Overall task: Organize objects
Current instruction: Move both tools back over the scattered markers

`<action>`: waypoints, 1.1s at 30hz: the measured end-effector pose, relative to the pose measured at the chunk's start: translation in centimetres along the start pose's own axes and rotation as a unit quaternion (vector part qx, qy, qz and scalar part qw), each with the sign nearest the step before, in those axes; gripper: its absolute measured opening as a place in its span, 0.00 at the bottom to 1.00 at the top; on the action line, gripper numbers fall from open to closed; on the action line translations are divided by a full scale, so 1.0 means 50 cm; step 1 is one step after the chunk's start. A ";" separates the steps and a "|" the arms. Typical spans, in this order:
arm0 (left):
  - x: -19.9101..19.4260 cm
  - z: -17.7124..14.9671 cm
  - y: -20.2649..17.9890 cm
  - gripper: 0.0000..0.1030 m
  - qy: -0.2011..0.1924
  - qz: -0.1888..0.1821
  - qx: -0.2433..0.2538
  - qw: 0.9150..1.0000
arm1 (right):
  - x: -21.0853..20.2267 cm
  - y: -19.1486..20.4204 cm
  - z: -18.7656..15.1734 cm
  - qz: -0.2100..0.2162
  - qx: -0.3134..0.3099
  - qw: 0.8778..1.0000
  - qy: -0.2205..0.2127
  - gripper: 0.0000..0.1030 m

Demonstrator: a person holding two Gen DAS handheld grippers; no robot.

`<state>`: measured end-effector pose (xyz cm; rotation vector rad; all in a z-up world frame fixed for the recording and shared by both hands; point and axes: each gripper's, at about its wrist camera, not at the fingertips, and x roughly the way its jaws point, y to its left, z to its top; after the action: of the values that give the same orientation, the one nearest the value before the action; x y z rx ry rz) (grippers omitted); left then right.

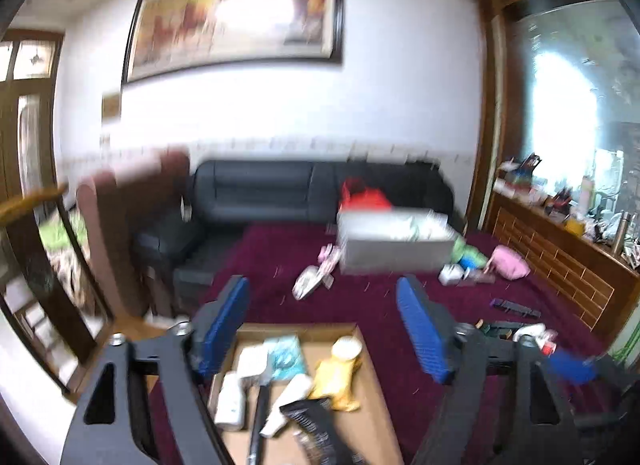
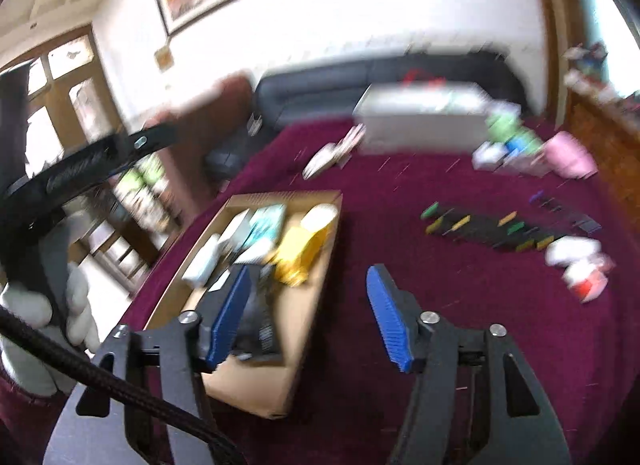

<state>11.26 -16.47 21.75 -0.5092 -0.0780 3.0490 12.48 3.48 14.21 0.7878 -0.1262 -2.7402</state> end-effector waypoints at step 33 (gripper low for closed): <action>0.149 -0.233 -0.291 0.87 0.289 -0.205 -0.072 0.932 | -0.123 -0.419 -0.092 -0.181 0.129 0.974 -0.043 1.00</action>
<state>8.61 -1.04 9.16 -1.2040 -0.3336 2.3908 14.74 25.28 10.05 0.8281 -0.4013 -3.1490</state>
